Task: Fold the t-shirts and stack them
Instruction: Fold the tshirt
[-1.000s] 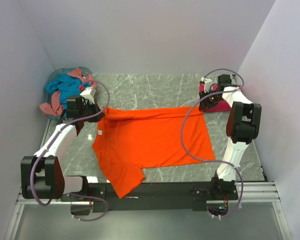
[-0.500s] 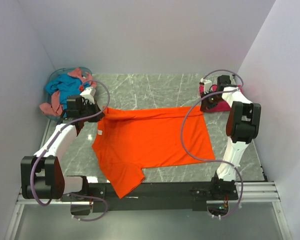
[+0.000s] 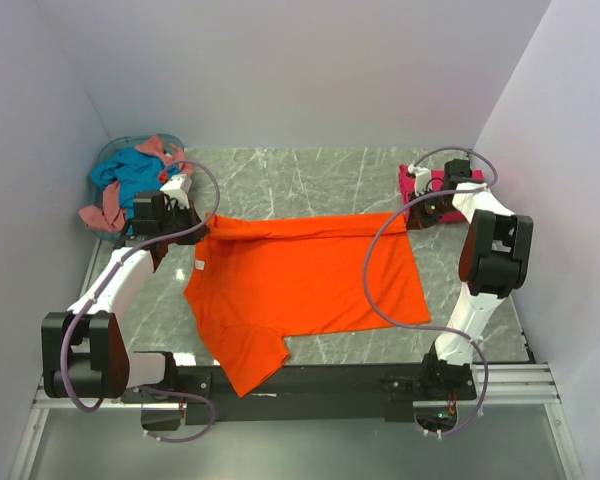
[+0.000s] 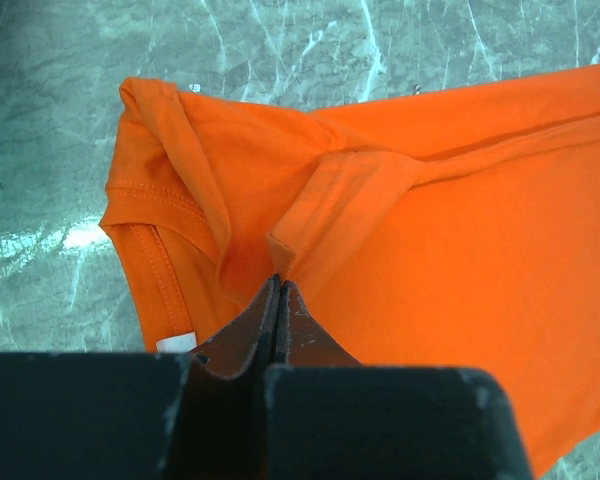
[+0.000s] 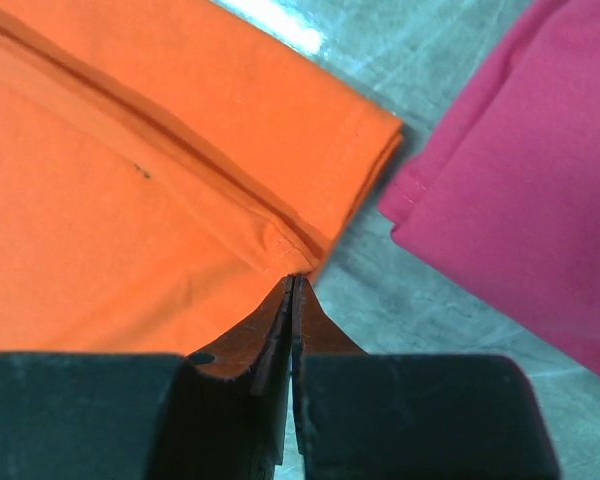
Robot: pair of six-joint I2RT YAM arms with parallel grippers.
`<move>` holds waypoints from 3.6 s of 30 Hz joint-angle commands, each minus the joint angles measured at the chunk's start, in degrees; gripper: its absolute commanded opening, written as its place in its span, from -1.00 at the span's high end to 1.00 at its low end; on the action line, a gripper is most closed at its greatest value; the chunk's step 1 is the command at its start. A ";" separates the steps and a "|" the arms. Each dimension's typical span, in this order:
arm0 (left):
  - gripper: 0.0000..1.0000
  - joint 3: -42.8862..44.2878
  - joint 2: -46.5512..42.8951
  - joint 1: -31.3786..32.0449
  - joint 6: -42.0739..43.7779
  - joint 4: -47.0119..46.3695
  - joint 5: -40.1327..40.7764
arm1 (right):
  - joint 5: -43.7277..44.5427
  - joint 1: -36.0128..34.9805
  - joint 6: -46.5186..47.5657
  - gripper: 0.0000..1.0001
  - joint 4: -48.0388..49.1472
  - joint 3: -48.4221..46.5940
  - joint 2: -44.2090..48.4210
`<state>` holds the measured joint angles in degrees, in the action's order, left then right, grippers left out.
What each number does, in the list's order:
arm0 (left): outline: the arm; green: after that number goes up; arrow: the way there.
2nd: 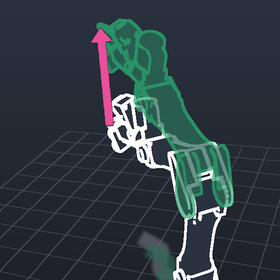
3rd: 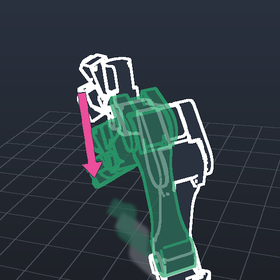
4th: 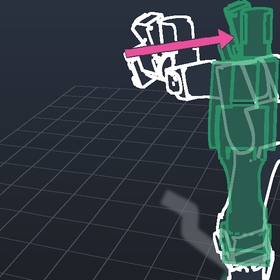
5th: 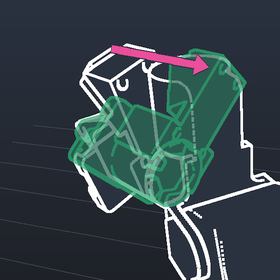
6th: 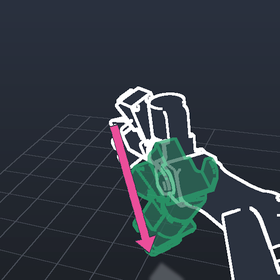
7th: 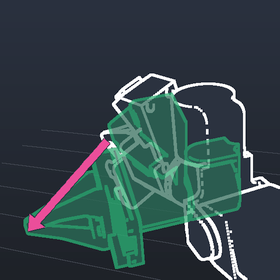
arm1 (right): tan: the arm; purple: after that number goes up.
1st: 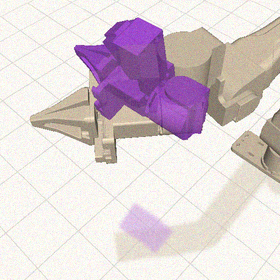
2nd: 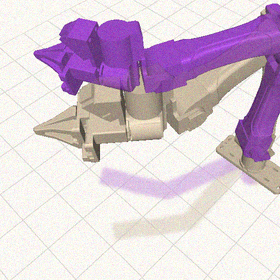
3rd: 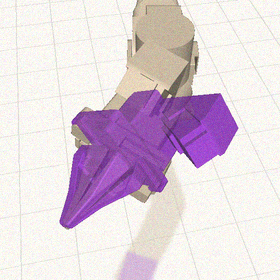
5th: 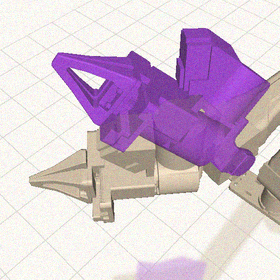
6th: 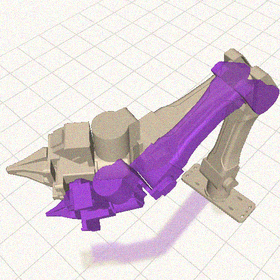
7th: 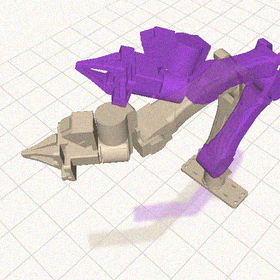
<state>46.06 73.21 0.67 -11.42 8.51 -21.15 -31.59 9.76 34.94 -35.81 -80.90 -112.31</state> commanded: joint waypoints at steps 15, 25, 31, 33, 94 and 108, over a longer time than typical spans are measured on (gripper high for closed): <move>0.99 -1.33 -4.21 -0.14 1.40 2.30 -0.21 | 0.31 0.79 2.15 0.85 1.71 1.98 2.45; 0.99 -2.12 -3.51 0.12 2.10 3.61 -1.70 | -1.36 1.40 3.73 0.12 1.10 3.47 5.17; 0.99 -1.94 -2.99 0.48 2.28 4.06 -1.97 | -3.65 2.72 3.65 -0.06 0.83 4.70 9.65; 0.99 -2.20 -3.25 0.56 2.45 4.32 -1.97 | -4.70 3.07 3.65 -0.10 1.01 5.40 11.32; -0.41 9.30 3.14 16.74 -5.81 15.84 12.52 | -13.32 3.60 1.71 -0.21 -0.40 11.82 18.97; -0.11 32.16 35.33 16.56 10.81 27.43 9.72 | -15.43 3.60 0.13 -0.22 0.74 14.46 19.24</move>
<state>74.98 108.86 17.28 -3.90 32.27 -12.05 -45.36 13.06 35.57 -36.10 -66.83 -95.48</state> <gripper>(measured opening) 0.552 0.611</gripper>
